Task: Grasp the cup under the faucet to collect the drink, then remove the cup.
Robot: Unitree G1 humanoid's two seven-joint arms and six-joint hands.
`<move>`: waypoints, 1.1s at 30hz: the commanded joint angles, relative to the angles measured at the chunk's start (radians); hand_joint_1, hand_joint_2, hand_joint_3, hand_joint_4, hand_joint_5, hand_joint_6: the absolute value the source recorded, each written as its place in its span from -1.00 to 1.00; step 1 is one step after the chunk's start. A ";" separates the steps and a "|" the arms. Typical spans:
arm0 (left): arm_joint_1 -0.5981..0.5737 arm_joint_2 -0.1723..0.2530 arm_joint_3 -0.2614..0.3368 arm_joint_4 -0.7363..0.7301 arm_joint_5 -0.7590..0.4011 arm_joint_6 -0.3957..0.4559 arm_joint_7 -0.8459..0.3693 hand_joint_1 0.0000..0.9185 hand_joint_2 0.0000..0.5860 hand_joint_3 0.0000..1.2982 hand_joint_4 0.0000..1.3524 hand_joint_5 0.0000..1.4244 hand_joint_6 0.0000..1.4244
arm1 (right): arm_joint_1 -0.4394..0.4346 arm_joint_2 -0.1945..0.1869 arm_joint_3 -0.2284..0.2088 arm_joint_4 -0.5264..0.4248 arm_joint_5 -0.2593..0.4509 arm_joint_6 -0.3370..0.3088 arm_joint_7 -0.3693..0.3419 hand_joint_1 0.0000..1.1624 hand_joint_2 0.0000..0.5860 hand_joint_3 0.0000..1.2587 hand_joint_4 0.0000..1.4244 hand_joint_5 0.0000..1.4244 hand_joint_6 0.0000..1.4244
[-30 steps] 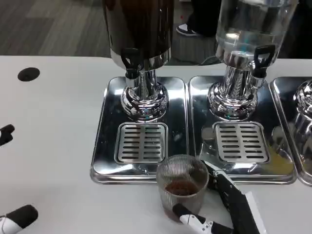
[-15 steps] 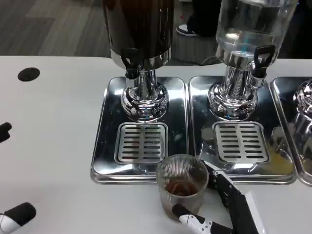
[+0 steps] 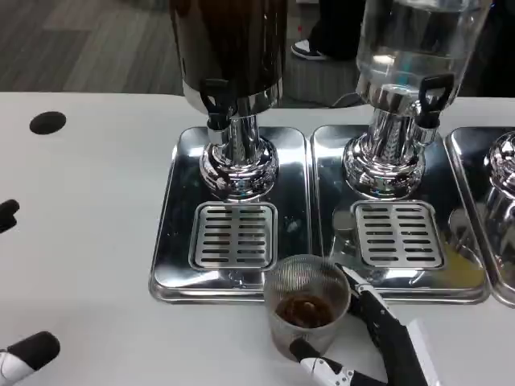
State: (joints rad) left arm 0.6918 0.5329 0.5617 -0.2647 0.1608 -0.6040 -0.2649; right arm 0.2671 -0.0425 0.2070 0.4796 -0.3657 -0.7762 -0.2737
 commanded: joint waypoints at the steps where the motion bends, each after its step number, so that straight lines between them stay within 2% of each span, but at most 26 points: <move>1: 0.000 -0.007 -0.005 -0.011 -0.010 0.006 -0.012 -1.00 -0.98 -1.00 -1.00 -1.00 -1.00 | 0.006 -0.005 -0.004 0.005 0.004 -0.022 -0.008 0.45 -0.31 -0.81 -0.92 -0.79 -0.74; 11: -0.002 -0.012 -0.011 -0.020 -0.005 0.010 -0.011 -1.00 -0.98 -1.00 -1.00 -1.00 -1.00 | 0.012 -0.015 -0.008 0.002 0.015 -0.033 0.000 0.46 -0.37 -0.94 -1.00 -0.88 -0.77; 25: -0.004 -0.013 -0.021 -0.022 -0.002 0.013 -0.006 -1.00 -0.98 -1.00 -1.00 -1.00 -1.00 | 0.046 -0.042 -0.026 -0.038 0.061 -0.051 0.036 0.46 -0.36 -0.98 -1.00 -0.94 -0.80; 33: -0.020 -0.017 -0.038 -0.003 0.001 0.017 -0.004 -1.00 -0.98 -1.00 -1.00 -1.00 -1.00 | 0.109 -0.083 -0.074 -0.129 0.112 -0.060 0.077 0.44 -0.34 -0.98 -1.00 -0.95 -0.82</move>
State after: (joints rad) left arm 0.6791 0.5253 0.5331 -0.2794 0.1616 -0.5953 -0.2648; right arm 0.3481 -0.1030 0.1611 0.3909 -0.2855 -0.8171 -0.2112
